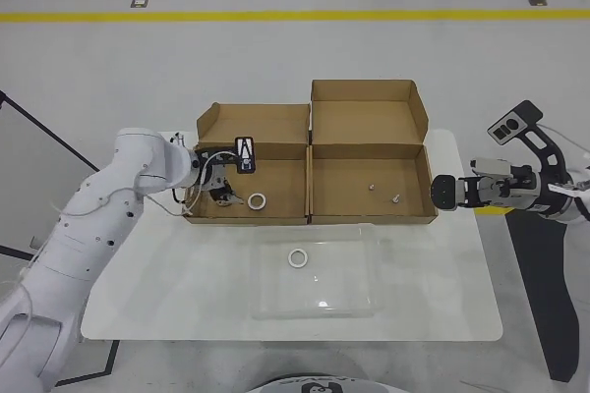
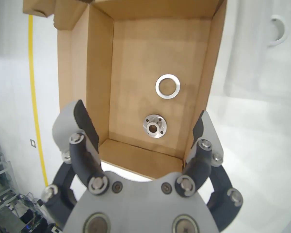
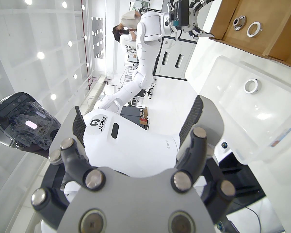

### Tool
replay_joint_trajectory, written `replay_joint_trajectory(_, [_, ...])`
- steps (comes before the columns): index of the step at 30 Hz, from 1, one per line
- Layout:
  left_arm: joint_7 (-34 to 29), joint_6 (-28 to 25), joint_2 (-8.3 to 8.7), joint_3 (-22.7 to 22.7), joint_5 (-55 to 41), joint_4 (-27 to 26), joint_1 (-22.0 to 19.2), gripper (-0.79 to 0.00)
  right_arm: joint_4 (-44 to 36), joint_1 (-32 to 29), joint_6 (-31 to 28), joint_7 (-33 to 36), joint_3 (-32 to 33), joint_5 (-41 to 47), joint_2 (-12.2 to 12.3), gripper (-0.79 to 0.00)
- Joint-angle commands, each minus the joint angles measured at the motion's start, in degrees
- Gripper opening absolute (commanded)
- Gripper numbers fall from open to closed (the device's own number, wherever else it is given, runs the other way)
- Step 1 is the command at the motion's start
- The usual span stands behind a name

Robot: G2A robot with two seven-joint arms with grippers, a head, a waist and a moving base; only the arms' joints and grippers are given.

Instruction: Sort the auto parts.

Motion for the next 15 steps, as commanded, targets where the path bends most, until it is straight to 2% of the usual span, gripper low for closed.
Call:
replay_joint_trajectory(1, [-5.33, 0.77, 0.85, -0.80, -5.69, -5.86, 2.64, 0.000, 0.00, 0.00, 0.00, 0.00, 0.00, 0.00, 0.00, 0.000])
replay_joint_trajectory(6, [-13.85, 9.28, 3.56, -0.12, -15.23, -19.47, 7.35, 0.000, 0.00, 0.00, 0.00, 0.00, 0.00, 0.00, 0.00, 0.000])
replay_joint_trajectory(9, [-17.27, 12.70, 4.99, -0.11, -20.58, -25.17, 8.67, 0.000, 0.00, 0.00, 0.00, 0.00, 0.00, 0.00, 0.00, 0.000])
replay_joint_trajectory(11, [-17.91, 13.86, 5.29, -0.88, -23.48, -27.07, 9.02, 0.000, 0.00, 0.00, 0.00, 0.00, 0.00, 0.00, 0.00, 0.000])
replay_joint_trajectory(15, [-17.91, 13.86, 5.29, -0.88, -23.48, -27.07, 9.02, 0.000, 0.00, 0.00, 0.00, 0.00, 0.00, 0.00, 0.00, 0.000])
